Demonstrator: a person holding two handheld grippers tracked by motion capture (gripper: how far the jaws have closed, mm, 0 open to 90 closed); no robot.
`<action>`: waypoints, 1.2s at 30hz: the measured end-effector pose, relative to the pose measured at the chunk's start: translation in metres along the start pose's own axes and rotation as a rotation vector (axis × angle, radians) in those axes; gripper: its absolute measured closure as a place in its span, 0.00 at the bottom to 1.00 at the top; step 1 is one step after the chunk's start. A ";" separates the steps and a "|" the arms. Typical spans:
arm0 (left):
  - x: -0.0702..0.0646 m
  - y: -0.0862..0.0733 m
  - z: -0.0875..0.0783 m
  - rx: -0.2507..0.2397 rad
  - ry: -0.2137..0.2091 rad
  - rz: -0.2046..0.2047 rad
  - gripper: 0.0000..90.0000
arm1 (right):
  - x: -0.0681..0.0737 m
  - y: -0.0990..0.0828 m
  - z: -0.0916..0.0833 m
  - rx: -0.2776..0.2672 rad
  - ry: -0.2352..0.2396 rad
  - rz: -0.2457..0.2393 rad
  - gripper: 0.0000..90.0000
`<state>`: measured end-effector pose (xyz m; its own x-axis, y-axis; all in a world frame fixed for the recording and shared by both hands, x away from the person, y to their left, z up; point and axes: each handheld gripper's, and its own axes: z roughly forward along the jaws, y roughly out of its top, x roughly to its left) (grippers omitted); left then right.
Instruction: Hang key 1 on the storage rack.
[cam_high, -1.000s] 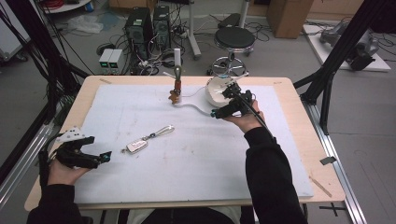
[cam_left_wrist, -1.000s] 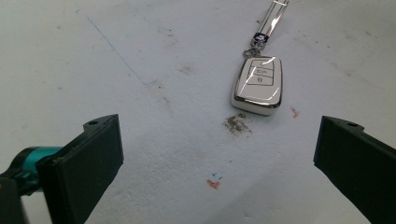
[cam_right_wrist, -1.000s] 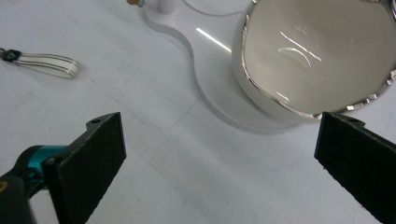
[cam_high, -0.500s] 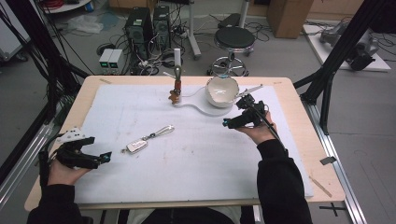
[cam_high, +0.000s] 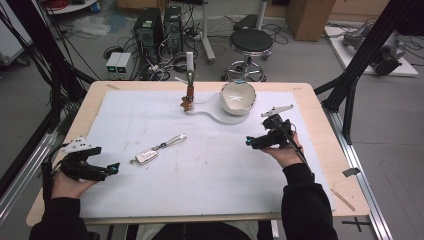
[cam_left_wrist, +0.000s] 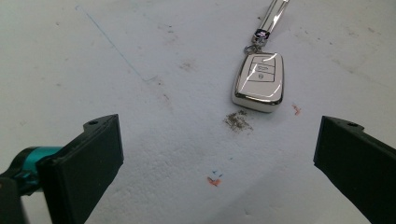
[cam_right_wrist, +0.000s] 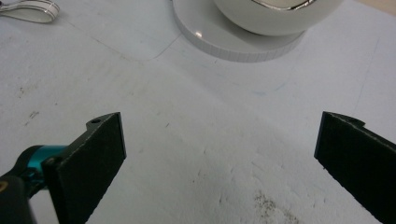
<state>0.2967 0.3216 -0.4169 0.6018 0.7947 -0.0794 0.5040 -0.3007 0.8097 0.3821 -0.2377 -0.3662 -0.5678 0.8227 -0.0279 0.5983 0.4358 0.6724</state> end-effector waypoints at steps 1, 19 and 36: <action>0.000 0.000 0.000 -0.004 0.001 -0.003 0.02 | 0.000 -0.002 0.000 0.000 -0.004 -0.004 0.01; 0.000 0.000 0.000 0.000 0.004 -0.003 0.02 | -0.011 -0.055 -0.002 -0.006 0.015 0.061 0.01; -0.002 0.004 0.003 -0.004 -0.012 -0.004 0.02 | -0.010 -0.092 -0.011 -0.052 -0.010 0.075 0.01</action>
<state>0.2989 0.3176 -0.4153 0.6073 0.7894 -0.0896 0.5038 -0.2955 0.8117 0.3267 -0.2901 -0.4199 -0.5164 0.8562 0.0171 0.6090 0.3531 0.7102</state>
